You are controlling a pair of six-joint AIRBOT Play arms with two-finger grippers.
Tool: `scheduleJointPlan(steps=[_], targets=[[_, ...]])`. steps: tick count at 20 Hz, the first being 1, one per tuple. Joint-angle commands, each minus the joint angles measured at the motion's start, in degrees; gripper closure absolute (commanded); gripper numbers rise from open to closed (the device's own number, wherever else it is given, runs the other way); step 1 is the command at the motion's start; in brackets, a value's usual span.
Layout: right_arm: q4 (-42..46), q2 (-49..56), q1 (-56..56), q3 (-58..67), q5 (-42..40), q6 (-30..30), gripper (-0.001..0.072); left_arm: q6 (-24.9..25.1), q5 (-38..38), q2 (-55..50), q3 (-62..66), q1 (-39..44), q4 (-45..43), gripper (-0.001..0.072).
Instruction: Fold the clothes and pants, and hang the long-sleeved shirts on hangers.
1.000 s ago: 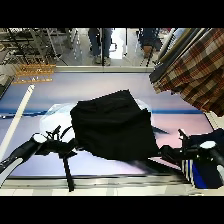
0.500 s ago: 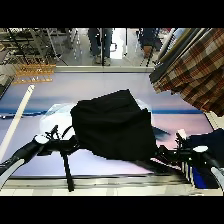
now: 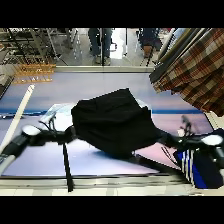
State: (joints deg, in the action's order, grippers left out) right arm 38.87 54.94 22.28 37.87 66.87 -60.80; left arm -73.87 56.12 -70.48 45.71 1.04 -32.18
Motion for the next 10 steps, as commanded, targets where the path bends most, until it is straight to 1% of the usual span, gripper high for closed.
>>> scheduleJointPlan(steps=[1, 2, 3, 4, 5, 7, 8, 9, 10], targets=[[1.3, -12.6, -0.1, 16.3, 12.4, 2.6, 0.0673, 7.4, 25.3, 6.9, 17.0, -6.8, 5.4, 0.0702], [3.4, -16.9, -0.1, 23.9, 13.3, 2.6, 0.0673, 7.5, 31.7, 9.1, 23.6, -9.0, 10.6, 0.0701], [6.0, -20.8, -0.1, 31.3, 13.0, 2.6, 0.0673, 7.5, 36.3, 11.5, 30.7, -11.4, 18.2, 0.0701], [9.7, -24.4, -0.1, 39.5, 11.1, 2.6, 0.0673, 7.5, 38.5, 13.6, 36.8, -13.6, 25.9, 0.0701], [13.3, -27.1, -0.1, 46.7, 7.7, 2.6, 0.0673, 7.5, 38.8, 15.7, 42.8, -16.2, 34.1, 0.0701], [18.8, -29.9, -0.1, 59.8, -2.6, 2.6, 0.0673, 7.4, 37.4, 18.5, 53.4, -21.2, 47.5, 0.0700], [19.6, -29.9, -0.1, 65.6, -7.1, 3.1, 0.0673, 7.4, 35.8, 19.4, 57.6, -23.4, 51.9, 0.0701], [19.6, -28.9, -0.1, 69.7, -10.3, 3.8, 0.0673, 7.4, 33.8, 19.8, 61.6, -25.6, 53.3, 0.0700], [19.6, -26.7, -0.1, 73.2, -12.2, 4.0, 0.0673, 7.2, 32.0, 19.8, 64.3, -27.5, 52.3, 0.0701]])
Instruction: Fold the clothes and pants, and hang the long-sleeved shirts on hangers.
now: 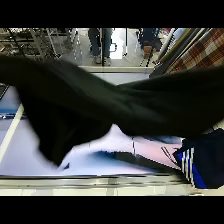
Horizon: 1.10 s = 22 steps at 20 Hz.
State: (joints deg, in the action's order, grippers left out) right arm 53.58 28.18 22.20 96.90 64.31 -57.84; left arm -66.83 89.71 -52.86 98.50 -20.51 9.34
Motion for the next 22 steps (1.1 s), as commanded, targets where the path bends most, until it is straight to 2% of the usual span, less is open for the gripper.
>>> scheduleJointPlan(steps=[1, 3, 7, 8, 10, 11, 13, 15, 18, 20, 22], targets=[[4.6, 2.9, 0.0, 16.5, -9.6, 1.0, 0.0673, -0.2, -2.9, 1.6, 12.9, -7.8, 7.9, 0.0701], [-1.4, 10.5, 0.0, 18.4, -6.8, 1.1, 0.0673, -3.3, -3.5, -1.4, 12.7, -9.4, -2.8, 0.0702], [-26.2, 32.1, -1.5, 17.1, 10.2, 1.7, 0.0674, -8.2, -2.7, -12.5, 6.1, -3.0, -26.3, 0.0701], [-26.3, 37.8, -4.4, 15.9, 13.2, 0.9, 0.0674, -8.0, -2.5, -15.4, 2.8, 0.1, -30.6, 0.0699], [-19.3, 47.8, -12.2, 12.1, 14.7, 0.5, 0.0673, -5.8, -4.2, -21.2, -3.1, 5.2, -37.7, 0.0699], [-14.8, 52.2, -15.9, 9.8, 12.9, 0.5, 0.0673, -5.0, -7.0, -24.7, -6.0, 7.3, -41.9, 0.0699], [-5.6, 60.5, -21.5, 5.3, 3.4, -1.5, 0.0673, -5.2, -13.3, -32.9, -9.4, 9.8, -47.6, 0.0699], [-2.9, 67.7, -24.3, 3.4, -5.1, -3.8, 0.0673, -9.4, -18.8, -41.9, -9.6, 10.5, -46.9, 0.0700], [-2.7, 72.4, -25.8, 3.4, -11.8, -4.7, 0.0674, -8.6, -24.9, -48.9, -9.4, 10.5, -38.9, 0.0700], [-2.4, 71.6, -25.4, 3.5, -12.4, -4.7, 0.0674, -8.6, -29.3, -49.4, -8.4, 10.5, -38.1, 0.0700], [-2.5, 69.6, -24.8, 3.7, -8.9, -4.7, 0.0673, -8.7, -30.1, -49.4, -4.9, 9.9, -38.0, 0.0701]])
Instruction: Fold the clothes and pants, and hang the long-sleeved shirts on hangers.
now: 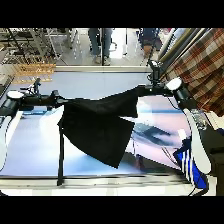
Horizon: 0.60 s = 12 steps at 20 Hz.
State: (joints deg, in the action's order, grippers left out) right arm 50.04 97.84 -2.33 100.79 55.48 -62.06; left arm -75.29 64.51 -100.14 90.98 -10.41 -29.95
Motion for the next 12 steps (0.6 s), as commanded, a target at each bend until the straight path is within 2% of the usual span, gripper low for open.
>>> scheduleJointPlan(steps=[1, 3, 5, 6, 8, 12], targets=[[1.1, -1.4, 0.0, -0.2, 3.9, -0.5, 0.0673, -0.4, -4.5, -2.0, 4.7, -0.5, 1.3, 0.0701], [0.9, -3.6, 0.1, -0.3, 15.5, -1.6, 0.0673, -0.4, 1.3, -2.0, 9.0, -1.7, 0.4, 0.0701], [-0.6, -5.0, -0.9, -0.8, 32.0, -5.9, 0.0673, -0.4, 13.0, -2.0, 12.0, -3.8, -7.2, 0.0701], [-2.2, -6.3, -2.0, -2.9, 37.0, -6.6, 0.0673, -0.4, 18.4, -1.9, 12.1, -5.1, -12.1, 0.0701], [-3.8, -10.5, -6.3, -11.9, 39.4, -7.0, 0.0673, -0.4, 25.7, -2.8, 12.0, -6.5, -22.3, 0.0701], [-7.3, -18.2, -19.3, -36.8, 32.1, -8.0, 0.0673, 0.3, 35.0, -6.6, 12.0, -5.2, -33.5, 0.0701]])
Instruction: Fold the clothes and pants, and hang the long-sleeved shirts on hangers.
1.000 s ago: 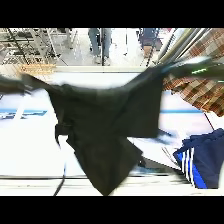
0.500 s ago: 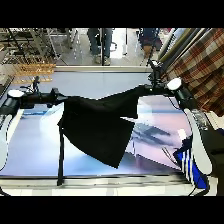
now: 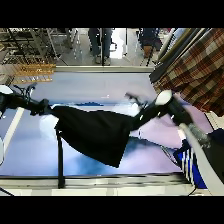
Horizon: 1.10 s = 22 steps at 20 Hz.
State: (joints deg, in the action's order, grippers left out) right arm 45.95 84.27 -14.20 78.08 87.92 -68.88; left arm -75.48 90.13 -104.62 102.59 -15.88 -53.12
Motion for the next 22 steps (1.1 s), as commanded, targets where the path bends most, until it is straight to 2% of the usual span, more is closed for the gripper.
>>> scheduleJointPlan(steps=[1, 3, 6, 7, 8, 9, 10, 11, 12, 14, 16, 17, 18, 22], targets=[[-3.5, -5.0, -10.6, -19.0, -3.3, -1.2, 0.0673, 0.5, 9.1, -2.8, 0.3, 0.6, -10.3, 0.0701], [-4.6, -4.4, -15.3, -25.7, -11.8, -1.2, 0.0673, 0.5, 9.1, -3.9, 0.3, 1.5, -11.5, 0.0701], [-3.8, -2.6, -17.7, -28.4, -23.1, -1.2, 0.0662, 0.0, 7.4, -4.8, 0.3, 2.8, -12.3, 0.0699], [-3.2, -2.6, -16.9, -28.2, -24.2, -1.1, 0.0523, 0.0, 7.1, -4.7, 0.3, 3.3, -12.3, 0.0639], [-3.3, -3.5, -15.3, -28.1, -23.3, -0.5, 0.0355, -0.2, 7.3, -4.7, 0.3, 3.6, -12.3, 0.0544], [-2.3, -5.7, -12.7, -28.1, -20.9, 0.7, 0.0326, -0.6, 7.4, -4.4, 0.3, 3.6, -12.5, 0.0400], [-0.3, -8.9, -9.5, -28.3, -18.8, 0.6, 0.0297, -1.7, 7.6, -3.8, 0.5, 3.2, -13.4, 0.0317], [2.3, -13.1, -5.2, -29.3, -17.6, -0.7, 0.0207, -3.7, 7.7, -2.8, 0.7, 2.5, -15.6, 0.0316], [3.8, -17.4, -0.6, -31.3, -17.8, -2.6, 0.0160, -6.1, 7.8, -1.6, 1.4, 1.7, -17.9, 0.0316], [0.5, -25.1, 9.4, -39.3, -20.5, -4.0, 0.0064, -10.8, 7.1, 1.8, 3.5, -0.2, -21.7, 0.0316], [-8.1, -28.3, 15.3, -48.3, -25.7, -3.9, 0.0047, -10.9, 1.7, 6.9, 3.9, -1.0, -21.3, 0.0316], [-11.9, -28.3, 15.7, -51.8, -29.3, -3.8, 0.0015, -10.8, -1.0, 9.2, 3.9, -0.7, -20.5, 0.0317], [-14.4, -27.6, 15.1, -54.6, -32.2, -3.7, 0.0014, -10.0, -3.4, 11.2, 3.9, -0.1, -19.2, 0.0317], [-18.6, -22.6, 9.9, -57.5, -37.4, -3.4, 0.0013, -5.9, -5.3, 13.3, 3.9, 4.7, -16.0, 0.0317]])
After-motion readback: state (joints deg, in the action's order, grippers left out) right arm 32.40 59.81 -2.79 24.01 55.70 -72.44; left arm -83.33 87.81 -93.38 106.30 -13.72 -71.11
